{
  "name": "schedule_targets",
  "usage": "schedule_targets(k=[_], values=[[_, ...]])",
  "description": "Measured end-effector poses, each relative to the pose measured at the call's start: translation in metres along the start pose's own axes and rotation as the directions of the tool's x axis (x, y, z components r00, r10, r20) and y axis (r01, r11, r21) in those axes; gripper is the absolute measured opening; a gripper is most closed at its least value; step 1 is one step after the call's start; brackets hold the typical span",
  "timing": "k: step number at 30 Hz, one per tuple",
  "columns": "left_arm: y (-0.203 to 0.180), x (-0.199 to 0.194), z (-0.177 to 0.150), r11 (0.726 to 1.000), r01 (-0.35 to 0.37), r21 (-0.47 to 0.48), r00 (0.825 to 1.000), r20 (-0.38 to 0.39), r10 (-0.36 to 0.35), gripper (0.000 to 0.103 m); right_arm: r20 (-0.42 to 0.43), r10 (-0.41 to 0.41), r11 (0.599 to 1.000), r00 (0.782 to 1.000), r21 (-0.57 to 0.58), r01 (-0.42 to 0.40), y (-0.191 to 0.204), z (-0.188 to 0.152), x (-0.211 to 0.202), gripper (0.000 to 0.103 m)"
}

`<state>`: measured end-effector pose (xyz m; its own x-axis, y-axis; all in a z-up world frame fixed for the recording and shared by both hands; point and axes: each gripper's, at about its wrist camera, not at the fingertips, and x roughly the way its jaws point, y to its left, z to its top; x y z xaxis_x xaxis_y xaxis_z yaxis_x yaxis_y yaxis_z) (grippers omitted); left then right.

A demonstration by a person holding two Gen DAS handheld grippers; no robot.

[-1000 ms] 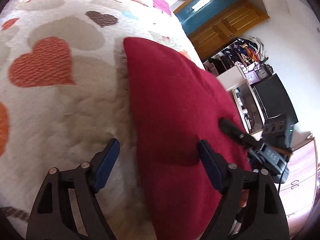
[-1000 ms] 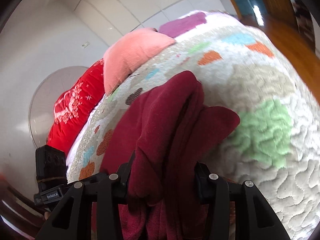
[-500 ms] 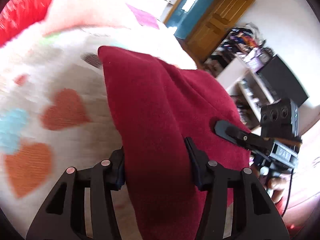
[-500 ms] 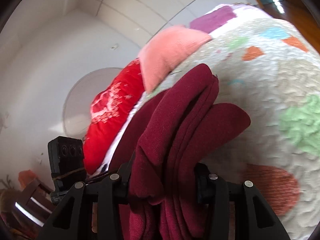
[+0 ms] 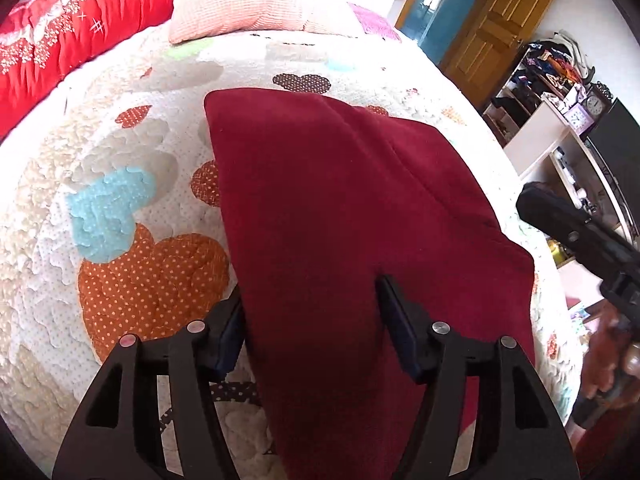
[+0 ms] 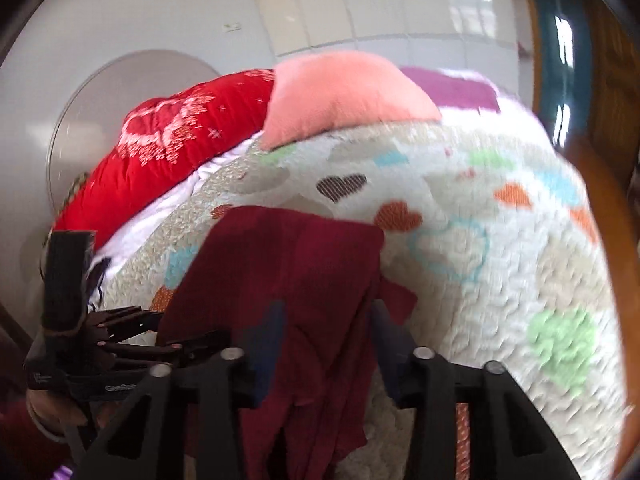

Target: Fold small clothes

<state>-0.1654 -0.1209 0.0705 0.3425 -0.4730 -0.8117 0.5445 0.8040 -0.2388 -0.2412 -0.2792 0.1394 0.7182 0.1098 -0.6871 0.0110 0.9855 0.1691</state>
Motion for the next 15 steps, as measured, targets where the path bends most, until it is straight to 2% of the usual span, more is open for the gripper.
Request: schedule_targets(k=[2,3,6,11,15], values=[[-0.003,-0.001,-0.003,1.0,-0.008,-0.001,1.0,0.01,0.008,0.064,-0.025,0.035,0.998,0.999,-0.046,-0.036,0.009,-0.002,0.002,0.03],[0.001,-0.002,-0.003,1.0,-0.011,-0.005,1.0,0.014,0.011,0.064,-0.061,0.022,0.998,0.998,-0.065,-0.026,0.012,-0.006,0.014,0.03],[-0.001,-0.003,-0.003,1.0,-0.012,-0.016,1.0,0.018,0.012,0.064,-0.164,-0.09,0.989,0.982,-0.129,0.069,0.012,-0.03,0.053,0.03],[-0.009,-0.016,-0.002,0.997,-0.08,0.008,0.996,0.049,0.079,0.064,-0.113,-0.061,0.997,0.992,-0.057,0.055,0.005,-0.033,0.034,0.03],[-0.01,-0.034,-0.004,0.993,-0.118,0.002,0.987,0.114,0.117,0.064,-0.074,-0.097,0.994,0.993,-0.061,0.092,0.016,-0.033,0.008,0.038]])
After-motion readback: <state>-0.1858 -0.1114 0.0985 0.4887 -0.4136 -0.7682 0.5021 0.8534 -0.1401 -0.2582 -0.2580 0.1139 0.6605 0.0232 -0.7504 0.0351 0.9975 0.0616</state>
